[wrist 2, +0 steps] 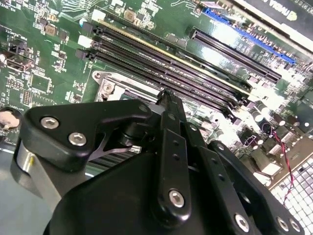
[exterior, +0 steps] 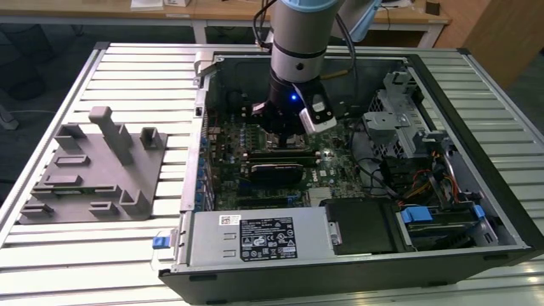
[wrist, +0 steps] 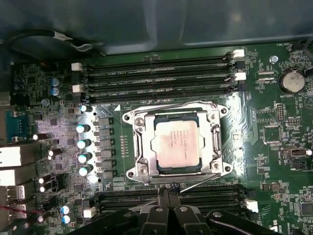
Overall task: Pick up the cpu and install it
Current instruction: 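Install the second cpu locking lever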
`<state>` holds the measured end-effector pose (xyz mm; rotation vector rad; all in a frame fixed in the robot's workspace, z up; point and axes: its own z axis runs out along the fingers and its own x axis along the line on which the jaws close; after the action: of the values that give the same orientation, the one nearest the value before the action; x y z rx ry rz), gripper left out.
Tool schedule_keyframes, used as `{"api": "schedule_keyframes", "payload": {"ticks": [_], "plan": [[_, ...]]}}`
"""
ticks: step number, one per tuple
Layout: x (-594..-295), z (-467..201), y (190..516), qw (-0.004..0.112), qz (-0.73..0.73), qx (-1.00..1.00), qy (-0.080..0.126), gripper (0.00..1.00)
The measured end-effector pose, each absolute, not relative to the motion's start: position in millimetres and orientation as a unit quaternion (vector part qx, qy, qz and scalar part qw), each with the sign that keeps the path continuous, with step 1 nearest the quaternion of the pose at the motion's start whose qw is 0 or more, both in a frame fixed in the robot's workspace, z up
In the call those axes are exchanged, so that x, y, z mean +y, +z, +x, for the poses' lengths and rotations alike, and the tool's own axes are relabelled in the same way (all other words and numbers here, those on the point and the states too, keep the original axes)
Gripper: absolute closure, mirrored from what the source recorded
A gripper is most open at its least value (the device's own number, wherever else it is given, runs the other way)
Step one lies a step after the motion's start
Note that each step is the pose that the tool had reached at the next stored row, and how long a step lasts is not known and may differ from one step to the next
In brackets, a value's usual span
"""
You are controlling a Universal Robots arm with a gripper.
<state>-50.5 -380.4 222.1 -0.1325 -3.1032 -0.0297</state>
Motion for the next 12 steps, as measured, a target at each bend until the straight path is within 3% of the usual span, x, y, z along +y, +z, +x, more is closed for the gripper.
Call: {"api": "schedule_keyframes", "payload": {"ticks": [7, 12], "plan": [[-384.8, -52.7, 219.8, 0.018, -0.021, -1.000, -0.010, 0.89], [-386.4, -56.7, 215.8, 0.018, -0.002, -1.000, -0.021, 0.89]]}}
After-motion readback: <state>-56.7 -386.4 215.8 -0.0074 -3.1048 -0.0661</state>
